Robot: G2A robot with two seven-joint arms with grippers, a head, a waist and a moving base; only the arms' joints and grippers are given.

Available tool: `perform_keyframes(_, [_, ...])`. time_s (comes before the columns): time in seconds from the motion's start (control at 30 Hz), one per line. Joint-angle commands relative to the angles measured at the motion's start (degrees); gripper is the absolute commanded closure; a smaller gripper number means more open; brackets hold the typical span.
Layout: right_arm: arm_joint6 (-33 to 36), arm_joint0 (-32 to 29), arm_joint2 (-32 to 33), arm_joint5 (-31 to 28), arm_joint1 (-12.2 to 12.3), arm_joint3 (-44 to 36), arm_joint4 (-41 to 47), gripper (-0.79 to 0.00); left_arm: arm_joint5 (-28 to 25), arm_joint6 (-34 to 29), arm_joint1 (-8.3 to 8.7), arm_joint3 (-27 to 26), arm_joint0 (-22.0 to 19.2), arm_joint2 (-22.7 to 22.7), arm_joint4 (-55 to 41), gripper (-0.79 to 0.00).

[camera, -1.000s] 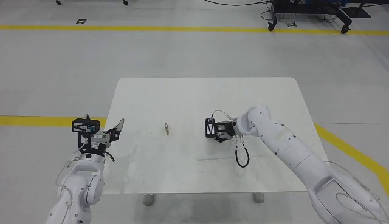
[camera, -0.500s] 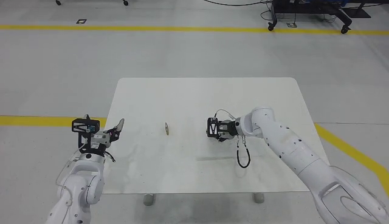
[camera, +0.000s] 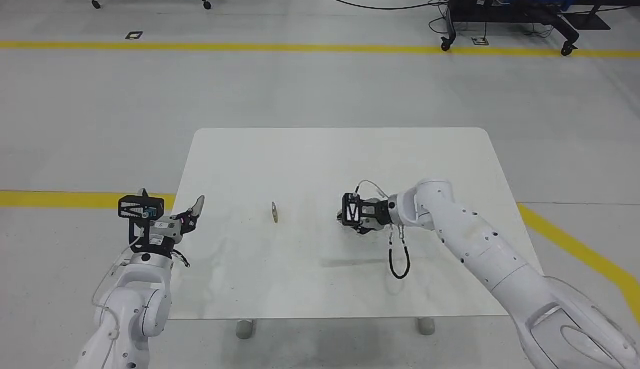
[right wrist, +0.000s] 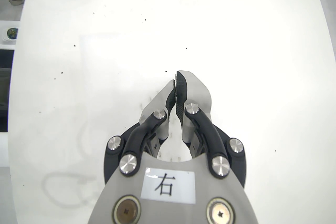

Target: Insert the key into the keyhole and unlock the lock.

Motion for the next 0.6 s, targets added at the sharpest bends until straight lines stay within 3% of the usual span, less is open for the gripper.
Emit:
perform_keyframes(0.0, [-6.4,-0.4,0.5,-0.1,0.4,0.8,-1.6,0.0,0.0,0.0,0.0,0.0,0.0,0.0,0.0,-0.785])
perform_keyframes(0.27, [-29.3,-1.2,-0.3,2.4,1.2,7.1,-9.5,0.0,0.0,0.0,0.0,0.0,0.0,0.0,0.0,-0.785])
perform_keyframes(0.57, [-41.0,0.9,-3.0,2.6,0.6,13.4,-13.3,0.0,0.0,0.0,0.0,0.0,0.0,0.0,0.0,-0.785])
